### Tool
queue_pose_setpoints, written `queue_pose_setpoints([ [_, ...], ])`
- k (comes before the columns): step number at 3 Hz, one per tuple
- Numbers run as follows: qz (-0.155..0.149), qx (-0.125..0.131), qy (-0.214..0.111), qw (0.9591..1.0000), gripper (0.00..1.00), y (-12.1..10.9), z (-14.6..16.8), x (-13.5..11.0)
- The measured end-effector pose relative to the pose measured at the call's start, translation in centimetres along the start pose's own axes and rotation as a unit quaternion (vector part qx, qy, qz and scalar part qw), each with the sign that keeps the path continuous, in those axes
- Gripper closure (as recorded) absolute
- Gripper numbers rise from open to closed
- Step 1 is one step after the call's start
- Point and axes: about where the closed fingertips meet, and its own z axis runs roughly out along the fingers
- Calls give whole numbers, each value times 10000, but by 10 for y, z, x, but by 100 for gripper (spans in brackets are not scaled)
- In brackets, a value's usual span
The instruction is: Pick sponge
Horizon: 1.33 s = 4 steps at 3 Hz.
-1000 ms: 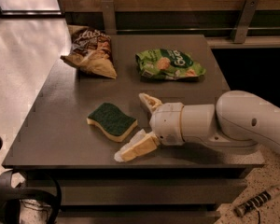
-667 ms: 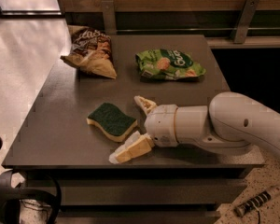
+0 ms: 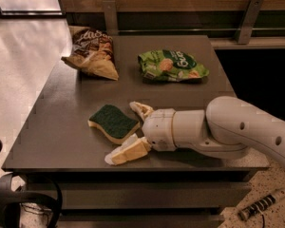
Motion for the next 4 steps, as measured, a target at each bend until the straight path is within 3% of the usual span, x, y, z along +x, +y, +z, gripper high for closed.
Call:
queue_pose_setpoints([
  [1, -1, -1, 0, 10000, 67, 0, -1, -2],
  [2, -1, -1, 0, 10000, 90, 0, -2, -5],
  [3, -13, -12, 2, 10000, 100, 1, -1, -6],
  [4, -13, -12, 2, 10000, 100, 1, -1, -6],
])
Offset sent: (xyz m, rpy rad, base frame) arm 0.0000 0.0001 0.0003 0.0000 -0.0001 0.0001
